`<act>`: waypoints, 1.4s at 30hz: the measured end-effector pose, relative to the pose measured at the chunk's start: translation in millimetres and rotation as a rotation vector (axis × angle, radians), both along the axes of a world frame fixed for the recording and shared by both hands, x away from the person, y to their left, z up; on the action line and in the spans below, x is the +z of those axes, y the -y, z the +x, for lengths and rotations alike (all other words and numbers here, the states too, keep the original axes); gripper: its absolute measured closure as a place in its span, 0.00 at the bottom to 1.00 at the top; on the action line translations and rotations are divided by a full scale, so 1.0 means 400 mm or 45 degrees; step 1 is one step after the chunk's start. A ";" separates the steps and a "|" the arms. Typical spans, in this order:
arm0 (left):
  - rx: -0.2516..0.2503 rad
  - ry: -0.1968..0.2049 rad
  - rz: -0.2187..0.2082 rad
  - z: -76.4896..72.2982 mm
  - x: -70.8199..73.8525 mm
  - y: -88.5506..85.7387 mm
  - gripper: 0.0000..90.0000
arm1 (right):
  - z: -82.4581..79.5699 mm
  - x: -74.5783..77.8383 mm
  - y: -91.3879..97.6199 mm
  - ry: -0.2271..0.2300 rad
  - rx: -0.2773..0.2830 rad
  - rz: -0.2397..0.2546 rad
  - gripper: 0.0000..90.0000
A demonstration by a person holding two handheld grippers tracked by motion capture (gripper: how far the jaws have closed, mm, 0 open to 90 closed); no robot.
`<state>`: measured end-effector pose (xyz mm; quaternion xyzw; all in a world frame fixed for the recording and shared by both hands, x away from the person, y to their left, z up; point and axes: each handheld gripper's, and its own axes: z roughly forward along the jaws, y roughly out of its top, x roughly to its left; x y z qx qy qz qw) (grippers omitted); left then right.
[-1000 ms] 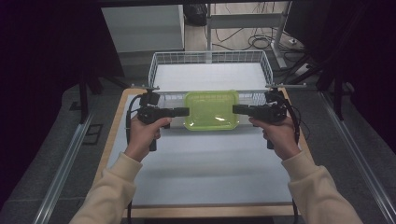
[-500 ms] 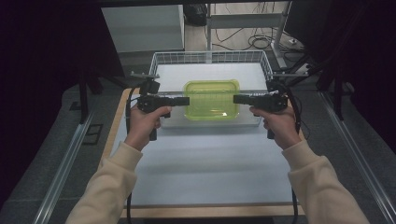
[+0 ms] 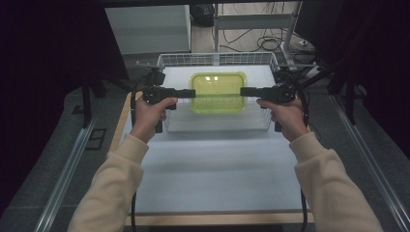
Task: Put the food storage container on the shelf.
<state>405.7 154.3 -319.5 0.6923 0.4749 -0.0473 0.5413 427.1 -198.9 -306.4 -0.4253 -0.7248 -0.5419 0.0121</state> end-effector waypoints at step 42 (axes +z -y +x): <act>0.107 -0.062 0.004 0.219 -0.007 0.029 0.88 | 0.201 -0.004 -0.011 -0.079 -0.159 -0.034 0.88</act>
